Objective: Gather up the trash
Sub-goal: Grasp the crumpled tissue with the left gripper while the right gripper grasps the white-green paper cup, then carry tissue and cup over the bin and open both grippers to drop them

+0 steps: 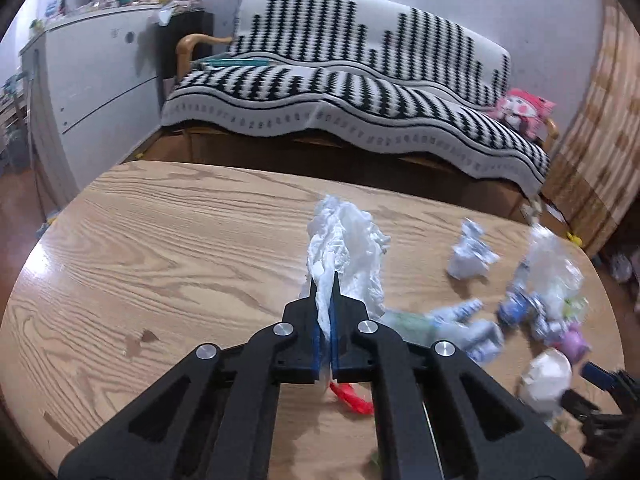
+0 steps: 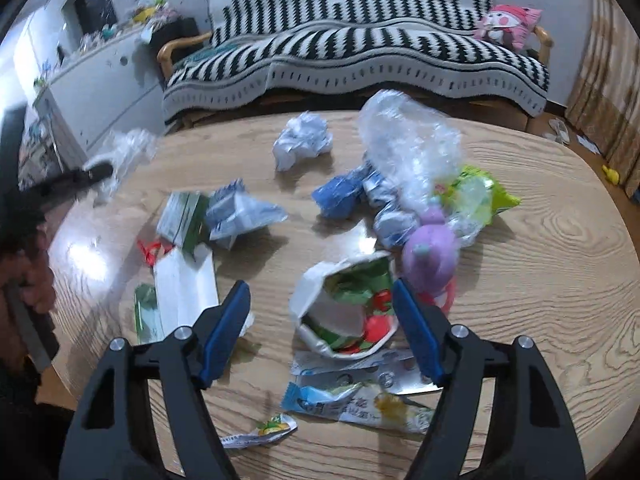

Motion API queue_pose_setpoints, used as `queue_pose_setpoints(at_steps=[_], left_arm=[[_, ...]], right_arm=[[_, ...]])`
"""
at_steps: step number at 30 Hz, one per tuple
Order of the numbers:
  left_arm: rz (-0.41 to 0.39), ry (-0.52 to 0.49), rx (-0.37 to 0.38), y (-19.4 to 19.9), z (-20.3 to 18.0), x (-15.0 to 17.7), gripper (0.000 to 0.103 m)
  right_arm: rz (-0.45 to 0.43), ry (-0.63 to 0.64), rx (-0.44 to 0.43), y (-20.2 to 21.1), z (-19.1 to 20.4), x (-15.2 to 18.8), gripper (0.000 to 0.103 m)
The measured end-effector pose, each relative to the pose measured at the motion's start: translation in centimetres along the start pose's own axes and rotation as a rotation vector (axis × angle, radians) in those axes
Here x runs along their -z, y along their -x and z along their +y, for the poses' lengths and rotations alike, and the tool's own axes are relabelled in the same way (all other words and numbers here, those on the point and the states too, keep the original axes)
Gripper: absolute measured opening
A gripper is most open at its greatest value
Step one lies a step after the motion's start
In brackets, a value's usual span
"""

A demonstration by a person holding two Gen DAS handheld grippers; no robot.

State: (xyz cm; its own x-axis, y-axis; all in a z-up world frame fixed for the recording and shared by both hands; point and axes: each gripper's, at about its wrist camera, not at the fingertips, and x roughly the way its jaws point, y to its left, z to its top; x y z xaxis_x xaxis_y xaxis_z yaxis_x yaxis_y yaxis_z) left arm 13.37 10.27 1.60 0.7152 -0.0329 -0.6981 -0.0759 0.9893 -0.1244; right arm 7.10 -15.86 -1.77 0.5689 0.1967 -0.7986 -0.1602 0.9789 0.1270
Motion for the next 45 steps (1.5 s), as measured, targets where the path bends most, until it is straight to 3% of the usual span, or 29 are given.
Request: queue_pose_setpoints(at_steps=[2, 5, 7, 8, 9, 13, 18, 24, 33, 38, 45], left_arm=[[0.010, -0.036, 0.024, 0.7, -1.4, 0.7, 0.002], [0.014, -0.095, 0.045, 1.4, -3.6, 1.7, 0.002], [0.019, -0.123, 0.053, 1.7, -4.6, 2.4, 0.002], [0.022, -0.130, 0.056, 1.7, -4.9, 2.7, 0.002], [0.027, -0.141, 0.063, 1.9, -5.4, 3.1, 0.002], [0.030, -0.166, 0.074, 2.5, -6.6, 3.9, 0.002], [0.027, -0.208, 0.114, 3.8, -9.2, 5.0, 0.002], [0.029, -0.281, 0.211, 5.8, -14.5, 6.7, 0.002], [0.056, -0.453, 0.393, 8.8, -26.8, 11.6, 0.002], [0.089, -0.587, 0.511, 10.7, -34.7, 17.0, 0.002], [0.145, -0.747, 0.660, 13.3, -43.0, 24.5, 0.002]], right_arm=[[0.019, 0.020, 0.007, -0.5, 0.7, 0.3, 0.071], [0.047, 0.051, 0.034, -1.6, 1.5, 0.7, 0.058], [0.058, 0.062, 0.053, -2.2, 1.7, 0.8, 0.045], [0.067, 0.069, 0.059, -2.6, 1.8, 0.8, 0.028], [0.075, 0.073, 0.056, -2.8, 1.8, 0.9, 0.023], [0.015, 0.055, 0.041, -1.2, 1.6, 0.4, 0.020], [-0.093, 0.024, 0.016, 3.8, 0.2, 0.0, 0.019], [-0.134, -0.071, 0.064, 8.6, -5.4, 2.0, 0.019], [-0.123, -0.267, 0.164, 14.6, -16.8, 8.9, 0.019], [-0.129, -0.372, 0.247, 18.6, -23.3, 14.0, 0.019], [-0.086, -0.542, 0.318, 22.2, -31.8, 22.3, 0.019]])
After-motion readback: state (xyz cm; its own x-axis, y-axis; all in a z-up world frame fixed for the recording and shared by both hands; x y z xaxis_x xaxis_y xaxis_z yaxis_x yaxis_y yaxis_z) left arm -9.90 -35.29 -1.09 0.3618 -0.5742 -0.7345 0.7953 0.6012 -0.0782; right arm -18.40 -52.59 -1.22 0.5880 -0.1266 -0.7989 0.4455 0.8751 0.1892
